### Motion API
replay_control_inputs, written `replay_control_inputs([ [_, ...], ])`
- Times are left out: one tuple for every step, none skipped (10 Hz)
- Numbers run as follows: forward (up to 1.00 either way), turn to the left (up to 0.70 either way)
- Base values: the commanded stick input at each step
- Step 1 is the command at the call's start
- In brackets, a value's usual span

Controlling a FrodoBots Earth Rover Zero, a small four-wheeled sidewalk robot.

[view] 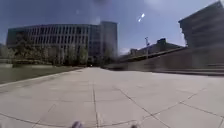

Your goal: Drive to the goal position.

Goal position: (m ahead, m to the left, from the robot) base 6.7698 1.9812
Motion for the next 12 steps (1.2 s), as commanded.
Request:
replay_control_inputs([
  [0.85, 0.00],
  [0.85, 0.00],
  [0.85, 0.00],
  [0.85, 0.00],
  [0.85, 0.00],
  [0.85, 0.00],
  [0.85, 0.00],
  [0.85, 0.00],
  [0.85, 0.00],
  [0.85, 0.00],
  [0.85, 0.00],
  [0.85, 0.00],
])
